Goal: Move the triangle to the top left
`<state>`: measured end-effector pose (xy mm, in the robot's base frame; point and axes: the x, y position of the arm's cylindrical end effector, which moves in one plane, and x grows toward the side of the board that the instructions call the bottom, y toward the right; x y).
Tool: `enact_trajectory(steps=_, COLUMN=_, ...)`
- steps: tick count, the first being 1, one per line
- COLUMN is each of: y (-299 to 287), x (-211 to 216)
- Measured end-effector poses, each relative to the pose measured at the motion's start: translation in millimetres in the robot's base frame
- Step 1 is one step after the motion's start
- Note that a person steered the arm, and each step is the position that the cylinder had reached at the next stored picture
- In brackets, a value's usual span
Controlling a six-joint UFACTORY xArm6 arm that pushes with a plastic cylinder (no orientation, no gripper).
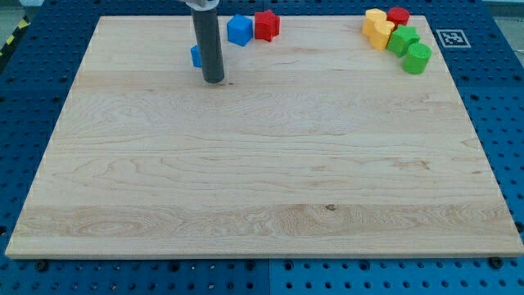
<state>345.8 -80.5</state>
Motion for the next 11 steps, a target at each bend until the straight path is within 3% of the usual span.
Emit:
enact_trajectory(steps=3, y=-37.3, x=-65.1)
enact_trajectory(steps=5, y=-16.2, x=-56.2)
enact_trajectory(steps=7, y=-4.2, x=-100.0)
enact_trajectory(steps=11, y=-74.8, x=-99.0)
